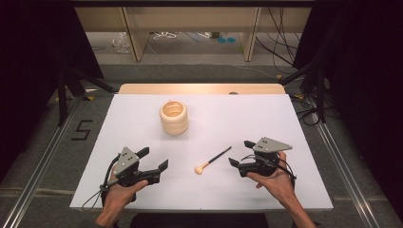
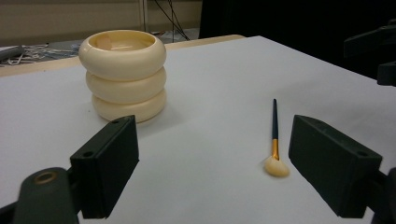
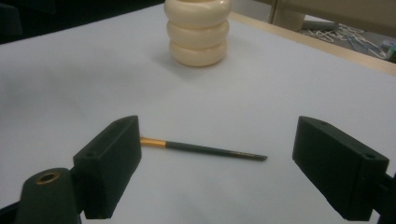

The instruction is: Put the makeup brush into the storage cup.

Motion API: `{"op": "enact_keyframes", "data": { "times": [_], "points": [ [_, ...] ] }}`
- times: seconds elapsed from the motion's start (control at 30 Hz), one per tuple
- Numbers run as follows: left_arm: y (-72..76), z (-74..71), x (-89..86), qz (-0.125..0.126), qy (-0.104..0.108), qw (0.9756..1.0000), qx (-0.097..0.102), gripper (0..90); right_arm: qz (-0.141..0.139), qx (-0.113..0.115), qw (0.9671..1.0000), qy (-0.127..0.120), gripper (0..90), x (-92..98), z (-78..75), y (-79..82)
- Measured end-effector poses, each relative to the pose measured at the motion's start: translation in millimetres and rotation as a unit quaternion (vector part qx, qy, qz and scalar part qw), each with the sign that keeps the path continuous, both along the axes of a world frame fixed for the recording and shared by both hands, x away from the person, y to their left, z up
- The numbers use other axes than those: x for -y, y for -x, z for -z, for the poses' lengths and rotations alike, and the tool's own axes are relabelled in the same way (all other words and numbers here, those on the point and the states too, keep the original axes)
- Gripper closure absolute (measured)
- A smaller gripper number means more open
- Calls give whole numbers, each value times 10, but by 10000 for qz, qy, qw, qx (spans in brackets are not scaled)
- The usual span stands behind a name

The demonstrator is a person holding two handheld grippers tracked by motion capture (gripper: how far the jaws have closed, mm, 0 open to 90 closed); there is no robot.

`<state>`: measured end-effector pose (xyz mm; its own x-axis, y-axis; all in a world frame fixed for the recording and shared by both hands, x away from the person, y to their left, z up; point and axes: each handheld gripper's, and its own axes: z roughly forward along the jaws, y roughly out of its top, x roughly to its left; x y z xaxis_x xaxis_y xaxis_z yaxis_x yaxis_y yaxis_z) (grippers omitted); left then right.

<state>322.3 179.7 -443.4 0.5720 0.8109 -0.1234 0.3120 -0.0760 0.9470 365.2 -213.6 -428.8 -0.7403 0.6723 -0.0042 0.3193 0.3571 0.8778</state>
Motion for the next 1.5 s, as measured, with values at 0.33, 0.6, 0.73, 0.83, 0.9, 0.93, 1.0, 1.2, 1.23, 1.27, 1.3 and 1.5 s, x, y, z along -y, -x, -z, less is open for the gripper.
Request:
{"op": "enact_keyframes", "data": {
  "times": [0.33,0.6,0.73,0.83,0.9,0.93,1.0,1.2,1.23,1.27,1.3,1.5],
  "points": [
    [-2,-7,-12,-12,-95,10000,7,158,-390,-100,9969,669,192,-166,-96,-210],
    [-1,-6,-13,-11,-94,10000,7,159,-744,-419,9890,1208,234,-336,-27,-459],
    [-1,-2,-9,-3,-105,9999,1,159,-798,-462,9866,1343,243,-375,4,-501],
    [0,1,-5,-4,-116,9999,-10,159,-847,-477,9848,1442,249,-383,8,-528],
    [0,1,-5,-9,-129,9999,-8,159,-883,-538,9832,1506,254,-394,-4,-548],
    [0,1,-5,-9,-129,9999,-8,159,-906,-515,9834,1483,260,-412,4,-562],
    [-3,2,-6,-24,-134,9999,-16,159,-1008,-585,9813,1532,267,-445,-4,-584],
    [-6,-1,-16,-17,-123,9999,-8,159,-1141,-628,9761,1737,279,-546,-7,-623],
    [1,-3,-15,-40,-111,9999,-18,159,-1192,-641,9742,1806,285,-568,-8,-641],
    [1,-3,-15,-40,-111,9999,-18,159,-1225,-669,9727,1854,288,-575,-6,-650],
    [2,-5,-15,-36,-109,9999,-8,159,-1220,-660,9725,1872,290,-585,1,-657],
    [-6,-3,-15,-44,-98,9999,-9,158,-1329,-668,9682,2012,296,-629,18,-707]
  ]
}}
